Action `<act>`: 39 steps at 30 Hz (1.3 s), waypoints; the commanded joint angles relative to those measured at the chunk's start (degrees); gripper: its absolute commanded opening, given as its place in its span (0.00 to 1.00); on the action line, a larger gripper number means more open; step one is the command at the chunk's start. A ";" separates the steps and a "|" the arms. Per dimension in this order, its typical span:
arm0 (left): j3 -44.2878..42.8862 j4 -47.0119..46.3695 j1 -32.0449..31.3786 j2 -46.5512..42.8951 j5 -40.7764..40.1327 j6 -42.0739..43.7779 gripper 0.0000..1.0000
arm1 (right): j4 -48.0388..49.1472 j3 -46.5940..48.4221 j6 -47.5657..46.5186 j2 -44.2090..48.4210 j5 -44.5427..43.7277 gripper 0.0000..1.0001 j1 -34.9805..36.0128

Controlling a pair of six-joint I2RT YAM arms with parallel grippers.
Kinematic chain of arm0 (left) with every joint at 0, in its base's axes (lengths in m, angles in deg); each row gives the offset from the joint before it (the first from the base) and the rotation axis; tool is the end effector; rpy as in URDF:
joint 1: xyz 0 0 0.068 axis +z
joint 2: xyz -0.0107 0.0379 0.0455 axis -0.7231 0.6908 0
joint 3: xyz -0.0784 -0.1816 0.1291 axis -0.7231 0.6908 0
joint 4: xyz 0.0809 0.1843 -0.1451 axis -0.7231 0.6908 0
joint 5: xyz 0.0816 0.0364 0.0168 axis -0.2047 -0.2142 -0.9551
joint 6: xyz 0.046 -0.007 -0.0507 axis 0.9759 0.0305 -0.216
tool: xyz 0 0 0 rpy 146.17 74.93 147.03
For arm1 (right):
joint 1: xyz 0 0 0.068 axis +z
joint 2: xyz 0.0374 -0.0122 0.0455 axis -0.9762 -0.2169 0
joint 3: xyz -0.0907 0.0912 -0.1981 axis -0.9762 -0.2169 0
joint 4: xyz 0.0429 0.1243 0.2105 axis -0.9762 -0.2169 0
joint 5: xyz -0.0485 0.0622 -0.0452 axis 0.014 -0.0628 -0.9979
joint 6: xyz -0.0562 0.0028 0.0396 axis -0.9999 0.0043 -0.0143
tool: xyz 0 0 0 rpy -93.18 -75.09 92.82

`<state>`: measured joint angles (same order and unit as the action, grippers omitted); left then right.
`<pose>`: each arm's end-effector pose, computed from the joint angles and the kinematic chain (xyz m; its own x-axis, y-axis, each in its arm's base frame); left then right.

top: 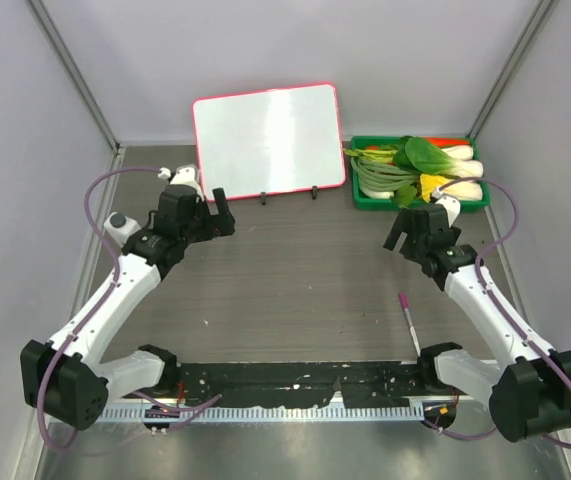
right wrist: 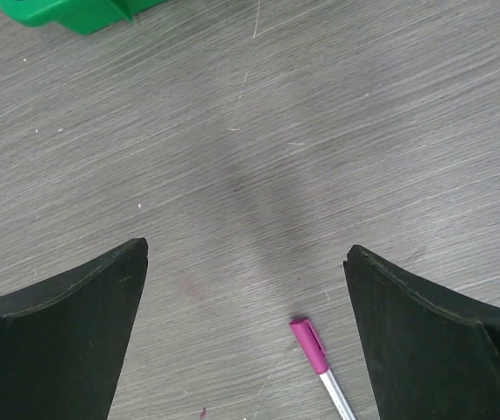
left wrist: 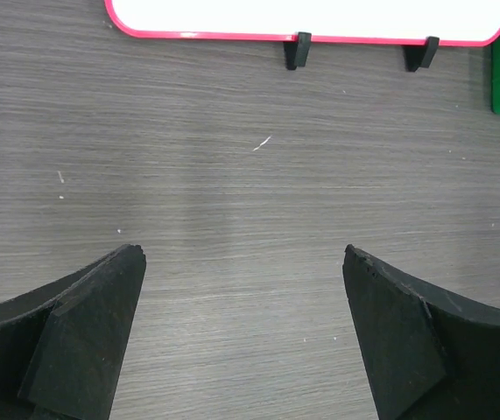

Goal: Write a sentence on the whiteboard
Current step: Pick up the whiteboard marker at the center of the board.

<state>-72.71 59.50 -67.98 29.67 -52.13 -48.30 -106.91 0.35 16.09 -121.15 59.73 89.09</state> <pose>0.2517 -0.0906 0.2690 -0.5702 -0.2689 -0.7762 -0.0238 0.9499 -0.3117 0.2348 0.0313 0.2092 -0.5956 0.3254 -0.7345 0.3302 0.9326 0.1455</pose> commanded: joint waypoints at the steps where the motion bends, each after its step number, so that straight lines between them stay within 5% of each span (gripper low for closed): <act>1: -2.70 0.73 0.05 1.49 0.50 -0.94 1.00 | -4.96 3.66 0.92 -1.71 -0.72 0.99 -0.19; 10: -1.56 -1.02 0.23 4.31 6.02 0.28 1.00 | -17.87 6.83 3.39 -8.74 -0.03 0.99 -0.19; 19: -3.66 0.30 0.23 7.56 8.66 1.07 1.00 | -19.64 6.13 3.21 -11.03 4.90 0.98 -0.19; 22: -4.02 0.30 0.31 8.00 8.66 1.16 1.00 | -20.34 6.21 2.68 -14.27 6.58 0.90 -0.19; 30: -4.54 0.91 0.49 7.21 10.51 1.60 1.00 | -24.82 8.76 -0.12 -24.38 5.08 0.90 -0.19; 37: -4.72 0.56 0.58 7.29 10.77 1.69 1.00 | -25.01 8.41 -3.20 -30.35 11.75 0.77 -0.63; 39: -5.07 0.65 0.67 7.38 10.86 1.69 1.00 | -24.83 8.24 -3.56 -32.55 12.72 0.66 -0.63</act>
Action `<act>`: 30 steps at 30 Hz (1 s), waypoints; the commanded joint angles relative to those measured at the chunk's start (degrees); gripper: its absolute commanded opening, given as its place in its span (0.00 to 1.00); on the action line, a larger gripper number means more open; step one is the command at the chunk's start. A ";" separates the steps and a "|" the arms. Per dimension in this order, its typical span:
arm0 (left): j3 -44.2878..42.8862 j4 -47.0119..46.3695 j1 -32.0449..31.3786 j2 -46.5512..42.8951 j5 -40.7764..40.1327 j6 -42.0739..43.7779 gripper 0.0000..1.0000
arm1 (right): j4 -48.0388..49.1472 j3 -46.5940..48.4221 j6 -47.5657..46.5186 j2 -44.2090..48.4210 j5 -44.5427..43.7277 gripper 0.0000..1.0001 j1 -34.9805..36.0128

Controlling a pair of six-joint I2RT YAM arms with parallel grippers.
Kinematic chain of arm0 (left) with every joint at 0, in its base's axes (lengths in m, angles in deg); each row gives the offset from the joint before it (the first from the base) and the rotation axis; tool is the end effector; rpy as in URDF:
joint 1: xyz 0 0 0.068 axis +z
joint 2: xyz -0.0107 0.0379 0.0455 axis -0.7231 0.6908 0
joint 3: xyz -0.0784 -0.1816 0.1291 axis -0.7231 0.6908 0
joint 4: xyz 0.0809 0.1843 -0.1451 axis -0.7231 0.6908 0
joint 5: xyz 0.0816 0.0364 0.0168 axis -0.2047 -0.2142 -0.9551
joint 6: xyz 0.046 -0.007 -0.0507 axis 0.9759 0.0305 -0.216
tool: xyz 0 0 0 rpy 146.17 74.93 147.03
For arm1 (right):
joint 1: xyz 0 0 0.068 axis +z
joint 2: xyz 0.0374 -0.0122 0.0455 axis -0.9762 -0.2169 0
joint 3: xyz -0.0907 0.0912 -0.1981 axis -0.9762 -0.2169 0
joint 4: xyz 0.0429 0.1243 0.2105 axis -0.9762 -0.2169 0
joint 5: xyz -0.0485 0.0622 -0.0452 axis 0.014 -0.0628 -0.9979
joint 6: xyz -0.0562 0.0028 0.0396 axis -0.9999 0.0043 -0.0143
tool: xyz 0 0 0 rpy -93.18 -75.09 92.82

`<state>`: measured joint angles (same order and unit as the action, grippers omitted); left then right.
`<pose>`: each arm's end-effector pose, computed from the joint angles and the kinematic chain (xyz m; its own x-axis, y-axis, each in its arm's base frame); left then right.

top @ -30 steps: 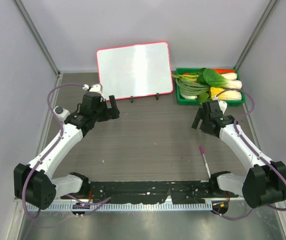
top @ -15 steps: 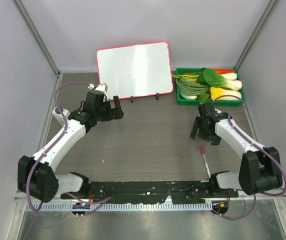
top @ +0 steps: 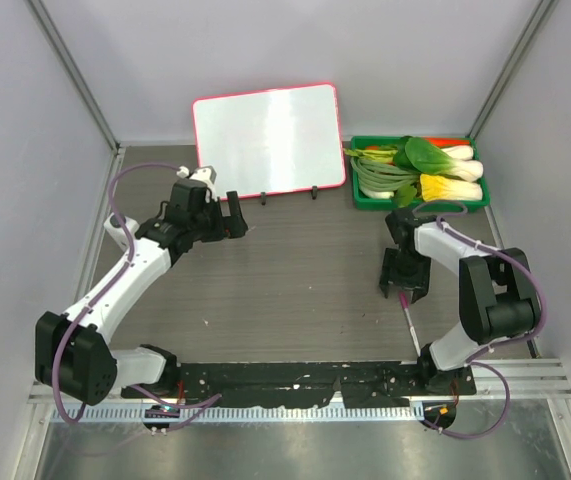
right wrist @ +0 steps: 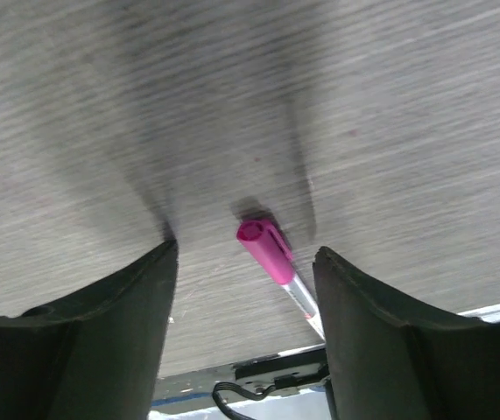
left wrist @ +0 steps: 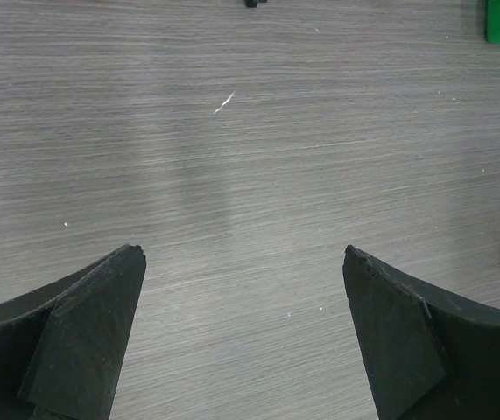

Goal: Write a sentence on the whiteboard
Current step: Pick up the whiteboard marker at the center of the board.

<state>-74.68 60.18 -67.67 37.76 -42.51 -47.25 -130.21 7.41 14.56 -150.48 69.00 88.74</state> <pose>0.2693 -0.1060 0.2426 -0.7078 -0.2062 -0.6756 0.0608 0.9351 -0.3491 0.2310 0.0380 0.1094 -0.9665 0.2475 -0.0686 0.2544 0.9590 -0.1251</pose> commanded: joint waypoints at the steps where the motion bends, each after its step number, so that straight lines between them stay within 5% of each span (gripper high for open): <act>1: -3.28 0.23 0.36 -0.70 1.25 0.73 1.00 | -1.27 0.74 -2.11 -4.45 3.46 0.60 -0.19; 10: -4.16 1.46 0.36 -2.20 1.07 1.17 1.00 | 0.14 0.12 -2.91 -12.46 6.71 0.47 -0.19; 19: -4.95 2.17 0.36 -2.20 1.60 1.34 1.00 | 1.55 1.00 -4.22 -13.33 7.33 0.02 -0.19; 30: -5.65 4.27 0.45 -2.11 1.60 2.13 1.00 | 6.73 19.61 0.08 -15.09 12.26 0.03 7.01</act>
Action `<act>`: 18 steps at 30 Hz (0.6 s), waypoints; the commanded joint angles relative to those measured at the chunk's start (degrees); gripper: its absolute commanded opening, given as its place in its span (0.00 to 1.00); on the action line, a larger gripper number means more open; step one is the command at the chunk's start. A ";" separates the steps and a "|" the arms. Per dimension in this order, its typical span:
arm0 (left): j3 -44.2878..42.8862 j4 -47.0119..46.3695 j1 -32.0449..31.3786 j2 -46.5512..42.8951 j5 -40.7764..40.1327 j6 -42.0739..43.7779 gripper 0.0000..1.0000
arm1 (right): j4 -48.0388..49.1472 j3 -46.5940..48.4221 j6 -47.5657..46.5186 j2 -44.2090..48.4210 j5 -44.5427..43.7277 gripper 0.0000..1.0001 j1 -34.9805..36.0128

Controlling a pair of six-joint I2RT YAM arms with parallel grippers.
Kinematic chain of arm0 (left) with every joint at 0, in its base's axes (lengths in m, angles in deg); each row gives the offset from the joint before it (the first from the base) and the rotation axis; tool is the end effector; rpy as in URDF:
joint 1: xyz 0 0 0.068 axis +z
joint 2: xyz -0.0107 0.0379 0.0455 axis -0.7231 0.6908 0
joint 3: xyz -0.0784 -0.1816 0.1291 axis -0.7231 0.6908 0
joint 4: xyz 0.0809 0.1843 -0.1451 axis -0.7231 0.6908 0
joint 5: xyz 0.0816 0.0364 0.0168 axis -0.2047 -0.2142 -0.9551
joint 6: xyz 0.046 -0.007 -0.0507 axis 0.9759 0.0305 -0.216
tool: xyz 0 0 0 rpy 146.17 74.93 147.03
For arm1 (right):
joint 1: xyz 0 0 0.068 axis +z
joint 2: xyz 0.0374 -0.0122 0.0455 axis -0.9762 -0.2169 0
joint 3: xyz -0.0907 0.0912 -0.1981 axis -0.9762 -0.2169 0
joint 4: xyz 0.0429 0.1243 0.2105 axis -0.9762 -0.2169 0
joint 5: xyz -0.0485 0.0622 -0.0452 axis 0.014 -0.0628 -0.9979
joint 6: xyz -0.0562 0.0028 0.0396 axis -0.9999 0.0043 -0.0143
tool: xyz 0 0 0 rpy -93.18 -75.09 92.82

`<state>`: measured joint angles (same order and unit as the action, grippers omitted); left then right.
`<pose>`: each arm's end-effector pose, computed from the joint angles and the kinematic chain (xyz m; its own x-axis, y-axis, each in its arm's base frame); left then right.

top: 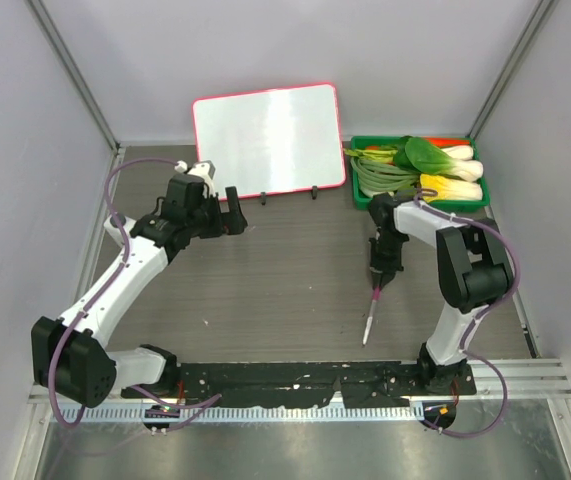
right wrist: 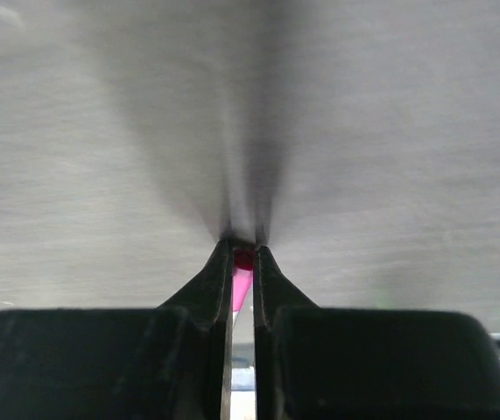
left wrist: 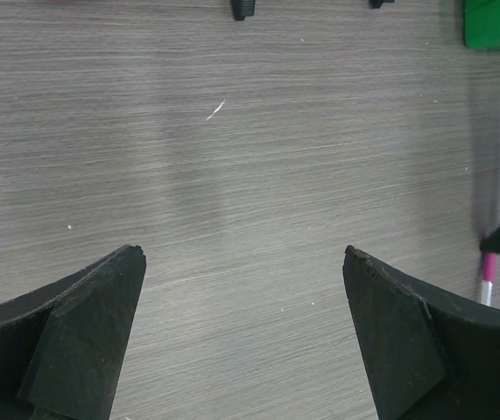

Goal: Write a sentence on the whiteboard
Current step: Pick up the whiteboard marker at the center of the board.

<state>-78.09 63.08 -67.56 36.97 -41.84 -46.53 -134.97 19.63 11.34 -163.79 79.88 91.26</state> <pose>0.2678 -0.1055 0.2614 -0.6958 -0.1999 -0.6899 0.0827 0.9318 -0.3534 0.2625 0.0672 0.1000 -0.9823 0.1547 0.1055 0.1562 0.9877 0.0066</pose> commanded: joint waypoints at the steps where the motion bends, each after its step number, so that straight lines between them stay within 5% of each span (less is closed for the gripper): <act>1: -2.24 1.46 0.25 -1.32 1.01 1.41 1.00 | 11.67 8.63 3.56 -2.22 0.15 0.04 6.07; 5: -1.89 1.54 0.25 -1.32 1.71 1.15 1.00 | 12.55 12.86 4.17 -4.59 -6.28 0.12 8.10; 8: -1.81 1.98 0.34 -1.41 2.06 0.88 1.00 | 13.43 13.30 4.26 -4.43 -7.25 0.41 8.54; 13: -0.93 2.16 0.34 -1.85 1.97 1.15 1.00 | 16.06 8.66 4.35 0.67 -6.20 0.71 9.77; 18: -1.10 2.34 0.25 -0.97 2.41 1.06 1.00 | 16.16 5.39 4.79 1.47 -5.58 0.70 13.10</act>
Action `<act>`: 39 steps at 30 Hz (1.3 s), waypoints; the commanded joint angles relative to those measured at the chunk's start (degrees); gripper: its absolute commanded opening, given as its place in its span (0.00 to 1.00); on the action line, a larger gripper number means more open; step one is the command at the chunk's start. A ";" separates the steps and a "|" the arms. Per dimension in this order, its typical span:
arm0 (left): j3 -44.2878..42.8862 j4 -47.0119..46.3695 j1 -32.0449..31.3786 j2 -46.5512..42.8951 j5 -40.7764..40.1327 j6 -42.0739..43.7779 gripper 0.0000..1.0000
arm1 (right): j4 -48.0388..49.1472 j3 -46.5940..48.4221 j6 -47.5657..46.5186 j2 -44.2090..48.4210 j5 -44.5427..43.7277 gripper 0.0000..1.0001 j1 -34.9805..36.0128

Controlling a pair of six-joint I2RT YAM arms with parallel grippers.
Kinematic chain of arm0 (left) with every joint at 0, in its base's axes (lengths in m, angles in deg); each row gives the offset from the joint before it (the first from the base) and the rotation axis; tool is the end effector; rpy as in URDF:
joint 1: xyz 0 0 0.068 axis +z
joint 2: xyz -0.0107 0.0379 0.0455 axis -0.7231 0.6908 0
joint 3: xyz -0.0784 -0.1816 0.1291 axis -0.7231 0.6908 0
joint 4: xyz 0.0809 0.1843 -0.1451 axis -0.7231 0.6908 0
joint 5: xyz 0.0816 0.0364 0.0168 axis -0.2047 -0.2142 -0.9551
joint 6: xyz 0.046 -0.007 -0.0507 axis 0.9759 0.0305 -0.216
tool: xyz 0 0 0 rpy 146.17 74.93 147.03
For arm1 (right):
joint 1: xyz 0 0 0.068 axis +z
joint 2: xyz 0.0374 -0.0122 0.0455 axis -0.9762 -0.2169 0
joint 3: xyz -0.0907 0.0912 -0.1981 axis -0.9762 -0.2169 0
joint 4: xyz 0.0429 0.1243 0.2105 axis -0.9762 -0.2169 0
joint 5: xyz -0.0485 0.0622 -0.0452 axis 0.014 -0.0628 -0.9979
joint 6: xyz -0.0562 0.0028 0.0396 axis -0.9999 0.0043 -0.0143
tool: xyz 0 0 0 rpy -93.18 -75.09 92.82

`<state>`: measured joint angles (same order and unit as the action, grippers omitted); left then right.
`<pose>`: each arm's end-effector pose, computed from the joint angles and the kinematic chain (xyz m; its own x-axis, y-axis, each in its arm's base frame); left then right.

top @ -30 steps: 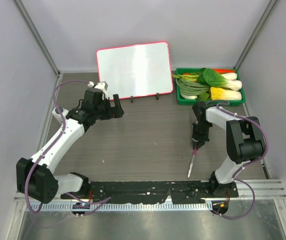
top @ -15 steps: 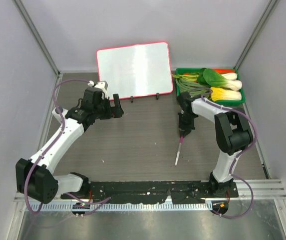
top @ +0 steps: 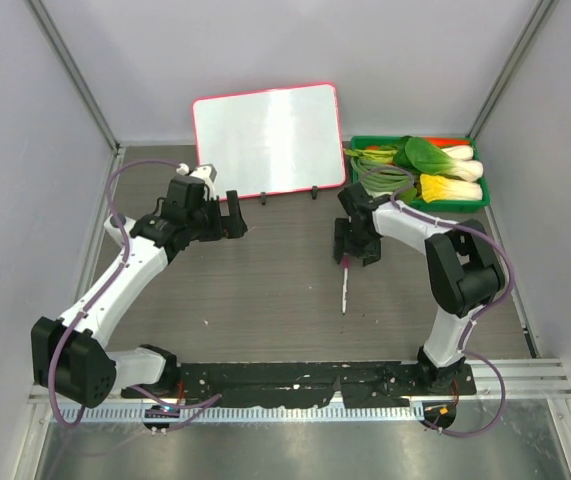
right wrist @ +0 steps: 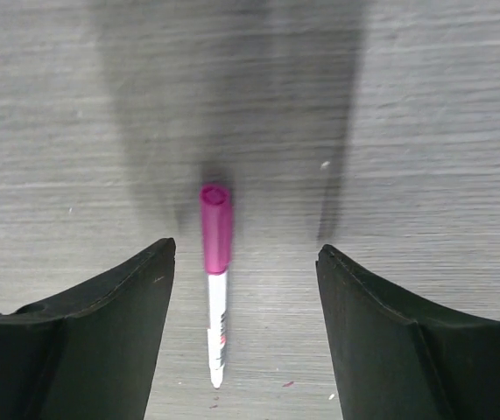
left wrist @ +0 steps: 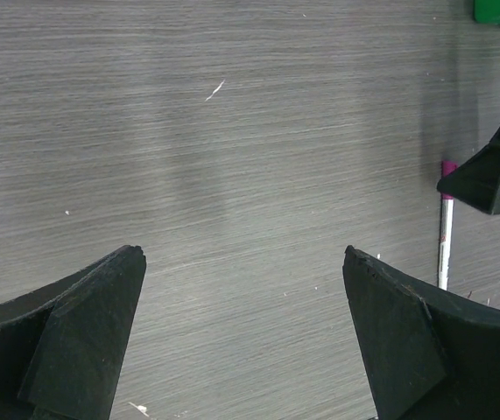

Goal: Write a sentence on the whiteboard
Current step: Pick up the whiteboard marker at the center of the board.

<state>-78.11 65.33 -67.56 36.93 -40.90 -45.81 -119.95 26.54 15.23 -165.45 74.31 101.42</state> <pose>0.2644 -0.1051 0.2578 -0.7238 -0.1766 -0.6670 0.0895 0.9345 -0.3446 0.3040 0.1321 0.1223 -0.9663 0.0588 -0.2507 0.0423 0.9966 0.0708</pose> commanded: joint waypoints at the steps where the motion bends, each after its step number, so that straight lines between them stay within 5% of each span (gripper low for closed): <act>1: -1.17 0.17 0.34 -0.67 1.73 0.34 1.00 | 1.05 -2.12 1.42 2.61 0.34 0.67 3.39; 4: -1.08 0.09 0.34 -0.40 1.74 0.34 1.00 | 0.88 -2.83 2.39 1.90 -0.70 0.59 6.37; 9: -1.26 0.79 0.34 -0.49 1.56 0.51 1.00 | 0.18 -3.89 3.27 -1.00 -3.43 0.12 9.19; 11: -1.69 1.57 0.34 -0.66 0.95 0.86 1.00 | -0.35 -3.80 3.01 -2.32 -4.40 0.01 9.45; 16: -2.22 2.98 0.34 -2.33 -0.20 1.74 1.00 | 0.26 -1.35 2.66 -0.57 -5.10 0.01 9.54; 25: -2.83 0.44 -0.63 -2.60 10.52 0.17 1.00 | 7.19 5.43 5.46 13.65 -4.67 0.01 9.45; 39: -7.13 -18.01 -13.80 10.93 29.33 -9.94 0.91 | 26.10 -6.35 14.78 34.41 7.11 0.01 5.77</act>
<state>-80.40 56.53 -77.16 44.88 -19.72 -52.06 -99.19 22.23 26.40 -132.69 76.36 108.98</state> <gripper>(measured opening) 0.920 0.097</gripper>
